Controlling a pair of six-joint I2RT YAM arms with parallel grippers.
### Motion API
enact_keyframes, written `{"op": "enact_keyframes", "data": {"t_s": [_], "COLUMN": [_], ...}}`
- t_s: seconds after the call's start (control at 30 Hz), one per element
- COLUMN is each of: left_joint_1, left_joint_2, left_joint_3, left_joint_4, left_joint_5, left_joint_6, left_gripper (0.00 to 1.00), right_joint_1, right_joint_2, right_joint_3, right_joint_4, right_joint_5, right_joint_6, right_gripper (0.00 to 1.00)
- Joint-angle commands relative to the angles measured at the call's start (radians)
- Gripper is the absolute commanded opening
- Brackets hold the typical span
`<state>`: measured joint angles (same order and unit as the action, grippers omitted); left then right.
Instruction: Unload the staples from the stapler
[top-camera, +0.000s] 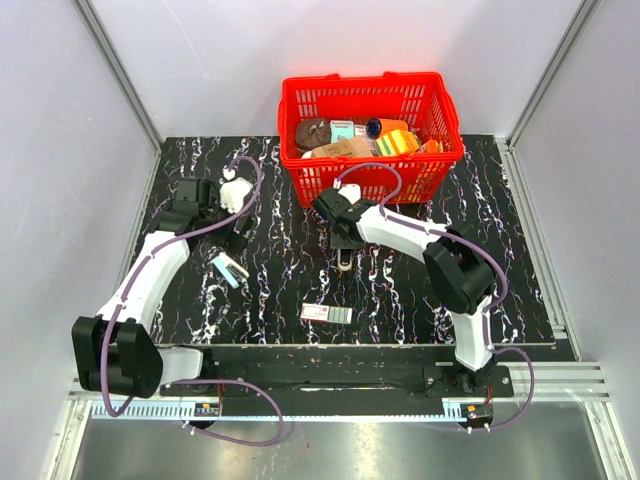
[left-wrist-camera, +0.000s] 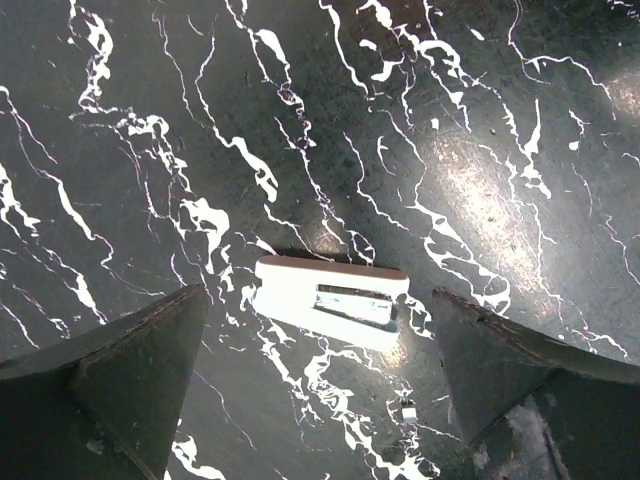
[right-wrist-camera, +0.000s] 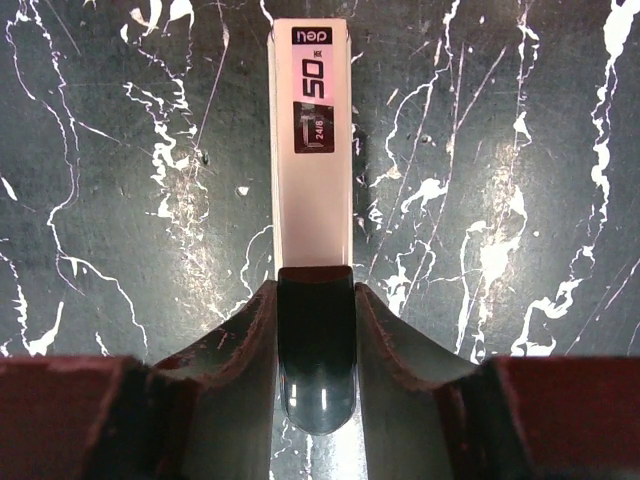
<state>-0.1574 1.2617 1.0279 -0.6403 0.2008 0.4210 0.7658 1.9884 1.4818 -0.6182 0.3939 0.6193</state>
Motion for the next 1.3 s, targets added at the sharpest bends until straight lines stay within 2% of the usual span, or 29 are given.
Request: {"op": "enact_keyframes", "data": {"t_s": [0.0,0.13,0.33,0.5,0.7,0.87,1.03,1.27], "left_joint_1": [0.012,-0.002,-0.06,-0.126,-0.168,-0.177,-0.197,-0.228], "left_joint_2": [0.018,-0.016,-0.038,-0.025,-0.005,0.031,0.053,0.091], "left_joint_3": [0.049,0.026,0.006,-0.035,-0.083,-0.088,-0.098,-0.118], "left_joint_4": [-0.042,-0.002,0.016,0.054,0.117,0.146,0.185,0.185], "left_joint_5": [0.085,0.046,0.052,0.068,0.129,0.236,0.33,0.379], "left_joint_6": [0.004,0.007,-0.031,-0.07,-0.088,-0.135,-0.183,-0.154], "left_gripper": [0.99,0.98,0.94,0.95,0.96,0.99,0.99,0.99], "right_joint_1": [0.006,0.004,0.009,0.023,0.027,0.058,0.138,0.204], "right_joint_2": [0.033,0.041,-0.025,-0.138,-0.276,-0.339,-0.346,-0.401], "right_joint_3": [0.063,0.077,0.078,0.019,-0.116,-0.196,-0.261,-0.325], "right_joint_4": [-0.014,-0.014,0.008,0.11,0.305,0.422,0.526,0.658], "right_joint_5": [-0.044,-0.078,-0.113,-0.13,-0.158,-0.136,-0.057,0.078], "right_joint_6": [-0.018,-0.013,0.022,0.075,0.152,0.221,0.299,0.349], "right_gripper": [0.27,0.14,0.07,0.0,0.0,0.0,0.0,0.0]}}
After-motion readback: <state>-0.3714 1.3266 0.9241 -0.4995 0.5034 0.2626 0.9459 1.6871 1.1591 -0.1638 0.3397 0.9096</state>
